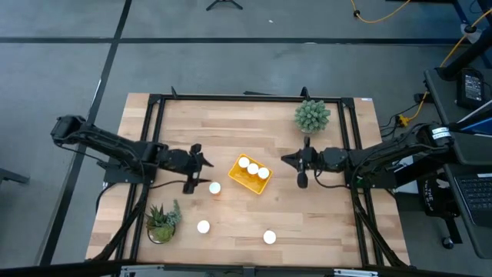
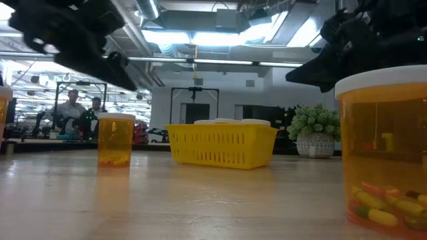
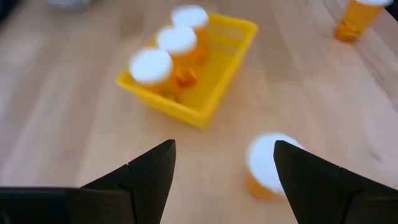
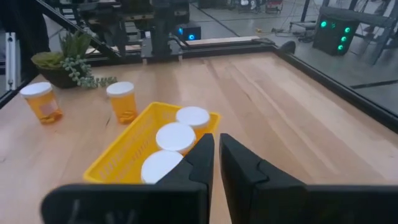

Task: Pick and place pill bottles into a basket
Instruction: Put the top orange pill bottle into the yellow bin

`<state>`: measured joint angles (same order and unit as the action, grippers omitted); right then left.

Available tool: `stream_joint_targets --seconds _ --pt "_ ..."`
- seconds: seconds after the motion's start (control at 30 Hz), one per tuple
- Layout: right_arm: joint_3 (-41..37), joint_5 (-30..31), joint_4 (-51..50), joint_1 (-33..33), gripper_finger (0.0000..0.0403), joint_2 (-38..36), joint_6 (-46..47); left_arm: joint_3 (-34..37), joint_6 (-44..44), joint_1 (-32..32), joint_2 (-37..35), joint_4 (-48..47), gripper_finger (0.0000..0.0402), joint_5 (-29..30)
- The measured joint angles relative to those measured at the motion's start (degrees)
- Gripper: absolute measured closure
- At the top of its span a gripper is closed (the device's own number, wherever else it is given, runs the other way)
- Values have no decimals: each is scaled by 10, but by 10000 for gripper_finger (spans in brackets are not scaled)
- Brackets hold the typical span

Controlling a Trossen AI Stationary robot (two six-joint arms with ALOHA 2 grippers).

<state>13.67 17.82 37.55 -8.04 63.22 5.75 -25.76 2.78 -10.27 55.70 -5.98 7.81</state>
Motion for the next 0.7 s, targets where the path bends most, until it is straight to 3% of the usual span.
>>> stream_joint_targets --seconds 0.27,0.43,0.7 --pt "0 0 -2 -16 371 0 -2 0 77 -74 -7 -66 135 2" --pt "0 0 -2 -16 371 0 13 0 126 -90 5 -66 135 25" --pt "0 0 -2 -20 371 0 27 0 130 -103 59 -47 135 42"
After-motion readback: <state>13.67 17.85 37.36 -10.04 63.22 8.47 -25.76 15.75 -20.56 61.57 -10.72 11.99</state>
